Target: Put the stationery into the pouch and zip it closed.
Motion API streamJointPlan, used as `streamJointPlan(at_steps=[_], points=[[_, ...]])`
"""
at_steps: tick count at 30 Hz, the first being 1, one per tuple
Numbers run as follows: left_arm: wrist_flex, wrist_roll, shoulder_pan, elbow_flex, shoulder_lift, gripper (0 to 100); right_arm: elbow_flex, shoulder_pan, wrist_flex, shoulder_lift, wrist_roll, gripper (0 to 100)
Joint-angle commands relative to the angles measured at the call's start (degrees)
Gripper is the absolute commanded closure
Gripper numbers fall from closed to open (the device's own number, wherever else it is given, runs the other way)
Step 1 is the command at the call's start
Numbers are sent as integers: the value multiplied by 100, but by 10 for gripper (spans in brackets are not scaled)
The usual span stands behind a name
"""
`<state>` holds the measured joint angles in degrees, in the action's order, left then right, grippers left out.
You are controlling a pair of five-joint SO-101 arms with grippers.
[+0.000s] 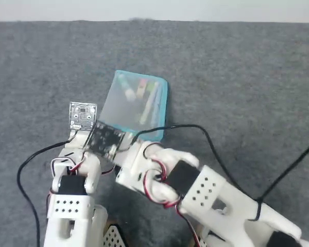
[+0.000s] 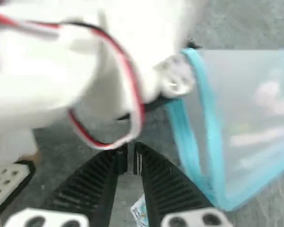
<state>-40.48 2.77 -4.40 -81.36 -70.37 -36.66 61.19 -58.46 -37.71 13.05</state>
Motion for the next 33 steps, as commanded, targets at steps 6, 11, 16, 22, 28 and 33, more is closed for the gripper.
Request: streamJointPlan(at_steps=[6, 11, 16, 22, 28, 33], points=[[79, 413, -791, 470, 35, 989, -695, -1068, -295, -690, -88, 992], [88, 431, -686, 444, 35, 988, -1275, -1938, -224, -681, -105, 977], [88, 440, -624, 435, 44, 988, -2048, -1640, 769, -681, -721, 842], [88, 431, -624, 435, 53, 988, -2136, -1218, 1209, -681, -844, 753], [79, 431, -624, 435, 35, 988, -2136, -1244, 1903, -576, -853, 753], [79, 431, -615, 435, 62, 988, -2004, -1226, 2009, -75, -826, 842]])
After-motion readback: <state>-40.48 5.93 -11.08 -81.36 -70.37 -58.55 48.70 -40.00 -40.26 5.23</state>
